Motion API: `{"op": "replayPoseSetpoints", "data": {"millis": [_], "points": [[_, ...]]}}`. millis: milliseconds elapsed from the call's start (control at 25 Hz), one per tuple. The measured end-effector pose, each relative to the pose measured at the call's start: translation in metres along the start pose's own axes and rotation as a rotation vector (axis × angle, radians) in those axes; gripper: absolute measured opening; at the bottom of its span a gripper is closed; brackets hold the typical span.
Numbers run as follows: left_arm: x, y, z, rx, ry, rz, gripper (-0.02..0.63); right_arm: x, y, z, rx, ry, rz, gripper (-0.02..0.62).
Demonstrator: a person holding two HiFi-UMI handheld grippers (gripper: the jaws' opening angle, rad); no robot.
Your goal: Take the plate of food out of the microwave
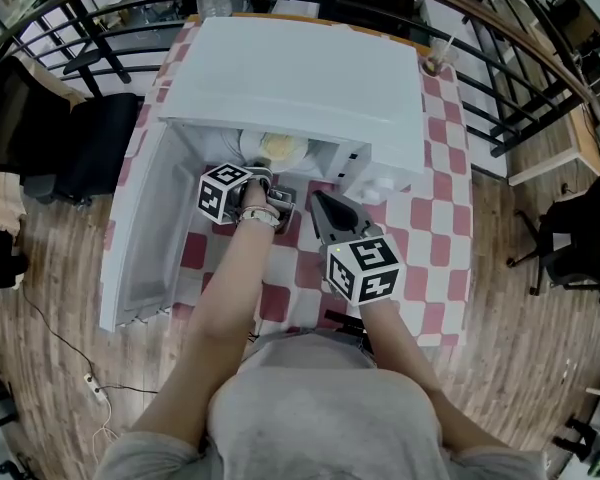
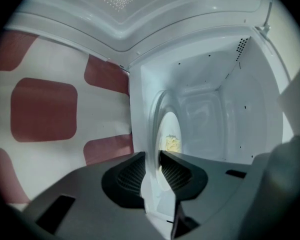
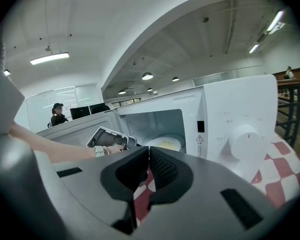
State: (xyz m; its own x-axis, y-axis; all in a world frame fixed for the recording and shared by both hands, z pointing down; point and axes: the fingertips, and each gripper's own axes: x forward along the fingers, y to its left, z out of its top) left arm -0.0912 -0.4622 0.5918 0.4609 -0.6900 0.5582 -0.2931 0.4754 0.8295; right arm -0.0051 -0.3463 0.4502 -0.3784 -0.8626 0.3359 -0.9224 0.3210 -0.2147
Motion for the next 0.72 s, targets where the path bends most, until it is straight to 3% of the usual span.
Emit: {"op": "replayPoseSetpoints", "data": {"millis": [720], "points": [[-0.012,-0.008,0.001,-0.002,0.024,-0.058,0.032,-0.003,0.01,-0.001,-0.014,0.002,-0.005,0.028]]}}
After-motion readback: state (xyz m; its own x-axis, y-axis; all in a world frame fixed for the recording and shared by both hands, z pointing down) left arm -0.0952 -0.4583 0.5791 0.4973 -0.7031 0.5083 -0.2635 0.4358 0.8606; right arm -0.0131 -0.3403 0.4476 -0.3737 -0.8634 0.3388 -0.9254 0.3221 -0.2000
